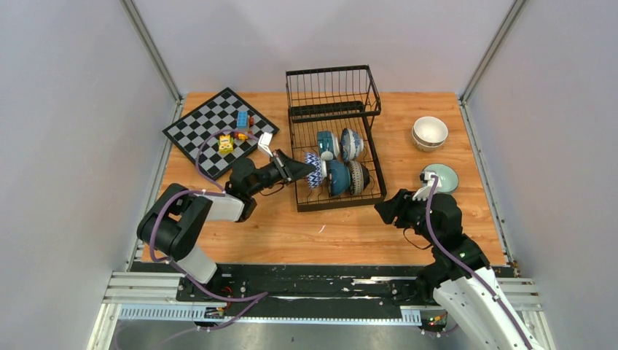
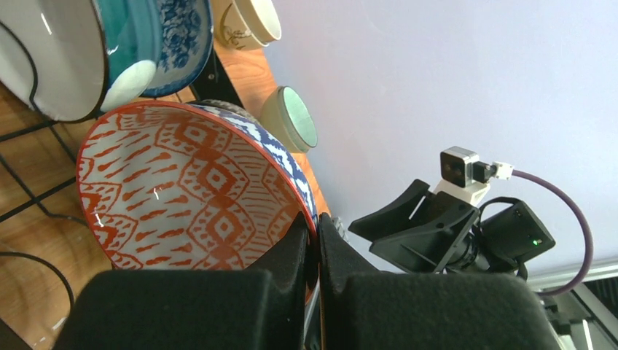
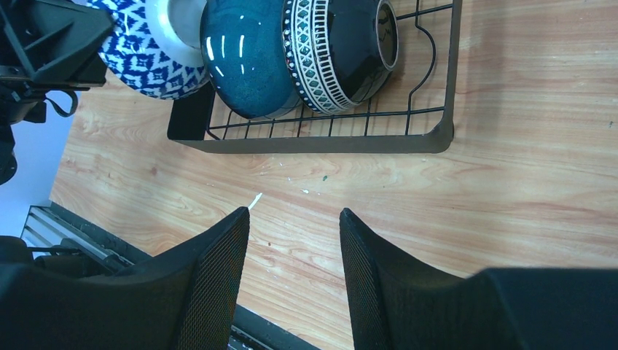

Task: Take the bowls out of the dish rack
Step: Pick up the bowl from the dish rack, then place the bowl at the center of the board.

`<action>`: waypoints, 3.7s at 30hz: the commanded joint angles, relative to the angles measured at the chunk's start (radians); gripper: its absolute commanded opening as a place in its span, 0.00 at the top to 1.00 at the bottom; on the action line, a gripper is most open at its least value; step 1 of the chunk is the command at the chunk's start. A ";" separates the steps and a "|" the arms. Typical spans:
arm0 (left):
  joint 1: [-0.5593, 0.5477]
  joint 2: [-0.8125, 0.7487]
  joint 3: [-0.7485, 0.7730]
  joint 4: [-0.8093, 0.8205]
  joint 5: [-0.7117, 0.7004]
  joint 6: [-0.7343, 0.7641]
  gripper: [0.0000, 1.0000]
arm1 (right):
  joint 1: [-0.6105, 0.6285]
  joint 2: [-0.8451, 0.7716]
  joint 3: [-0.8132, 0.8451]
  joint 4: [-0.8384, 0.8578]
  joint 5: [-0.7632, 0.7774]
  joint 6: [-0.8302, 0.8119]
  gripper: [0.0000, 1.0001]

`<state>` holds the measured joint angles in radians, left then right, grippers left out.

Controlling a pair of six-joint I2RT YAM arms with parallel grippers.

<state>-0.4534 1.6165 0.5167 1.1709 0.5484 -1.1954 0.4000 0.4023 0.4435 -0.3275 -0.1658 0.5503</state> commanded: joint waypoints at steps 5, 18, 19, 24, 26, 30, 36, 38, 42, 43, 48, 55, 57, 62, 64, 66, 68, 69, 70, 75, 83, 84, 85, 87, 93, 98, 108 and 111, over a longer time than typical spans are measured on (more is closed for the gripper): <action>0.005 -0.209 -0.001 -0.186 0.000 0.152 1.00 | 0.018 -0.028 0.019 0.004 0.004 0.010 0.47; -0.160 -0.772 0.248 -1.386 -0.345 0.827 1.00 | 0.018 0.059 0.254 -0.084 -0.056 -0.144 0.44; -0.176 -0.790 0.258 -1.424 -0.371 0.842 1.00 | 0.018 0.070 0.262 -0.088 -0.071 -0.147 0.43; -0.298 -0.861 0.296 -1.564 -0.542 0.939 1.00 | 0.019 0.097 0.258 -0.059 -0.116 -0.084 0.41; -0.380 -0.870 0.316 -1.616 -0.643 0.987 1.00 | 0.019 0.129 0.289 -0.051 -0.218 -0.091 0.40; -0.632 -0.868 0.349 -1.694 -0.844 1.093 1.00 | 0.026 0.231 0.375 -0.084 -0.400 -0.142 0.40; -0.936 -0.802 0.342 -1.762 -1.045 1.193 1.00 | 0.186 0.385 0.541 -0.240 -0.245 -0.244 0.40; -0.993 -0.778 0.336 -1.759 -1.064 1.245 1.00 | 0.263 0.465 0.613 -0.316 -0.151 -0.272 0.41; -1.069 -0.757 0.321 -1.747 -1.045 1.381 1.00 | 0.383 0.598 0.709 -0.422 -0.025 -0.293 0.41; -1.080 -0.754 0.318 -1.749 -1.026 1.419 1.00 | 0.389 0.615 0.720 -0.434 -0.021 -0.298 0.41; -1.119 -0.768 0.293 -1.754 -0.921 1.611 1.00 | 0.416 0.678 0.797 -0.527 -0.050 -0.352 0.41; -1.148 -0.702 0.279 -1.783 -0.890 1.796 1.00 | 0.454 0.724 0.898 -0.576 -0.076 -0.364 0.40; -1.150 -0.679 0.277 -1.778 -0.884 1.823 1.00 | 0.489 0.754 0.934 -0.602 -0.040 -0.373 0.40; -1.169 -0.602 0.289 -1.793 -0.890 1.866 1.00 | 0.565 0.785 0.932 -0.614 0.073 -0.369 0.39; -1.170 -0.592 0.287 -1.786 -0.889 1.879 1.00 | 0.591 0.794 0.918 -0.613 0.087 -0.362 0.40; -1.170 -0.589 0.286 -1.780 -0.888 1.888 1.00 | 0.619 0.803 0.905 -0.604 0.098 -0.353 0.40; -1.170 -0.585 0.291 -1.780 -0.883 1.888 1.00 | 0.640 0.809 0.892 -0.589 0.104 -0.340 0.42; -1.170 -0.583 0.293 -1.780 -0.880 1.887 1.00 | 0.648 0.812 0.883 -0.578 0.097 -0.333 0.42; -1.170 -0.584 0.295 -1.782 -0.877 1.887 1.00 | 0.656 0.814 0.875 -0.566 0.091 -0.329 0.43; -1.174 -0.580 0.303 -1.789 -0.867 1.872 1.00 | 0.695 0.856 0.858 -0.548 0.119 -0.307 0.45; -1.180 -0.585 0.299 -1.767 -0.857 1.837 1.00 | 0.730 0.910 0.842 -0.535 0.151 -0.290 0.50; -1.180 -0.583 0.299 -1.764 -0.859 1.831 1.00 | 0.731 0.917 0.836 -0.535 0.152 -0.290 0.50; -1.180 -0.583 0.299 -1.763 -0.858 1.820 1.00 | 0.733 0.922 0.831 -0.535 0.154 -0.290 0.51; -1.180 -0.584 0.296 -1.761 -0.856 1.799 1.00 | 0.735 0.928 0.818 -0.535 0.159 -0.286 0.53; -1.182 -0.593 0.282 -1.745 -0.855 1.782 1.00 | 0.736 0.942 0.786 -0.519 0.147 -0.278 0.62; -1.182 -0.585 0.281 -1.747 -0.874 1.769 1.00 | 0.743 0.959 0.786 -0.514 0.138 -0.273 0.73; -1.182 -0.575 0.261 -1.719 -0.941 1.693 1.00 | 0.745 0.963 0.776 -0.473 0.164 -0.208 1.00; -1.182 -0.572 0.263 -1.702 -0.967 1.653 0.89 | 0.746 0.949 0.779 -0.460 0.218 -0.184 1.00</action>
<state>-1.6341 1.0428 0.7841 -0.5838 -0.3260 0.5133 1.1320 1.3724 1.2438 -0.7631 0.0204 0.3367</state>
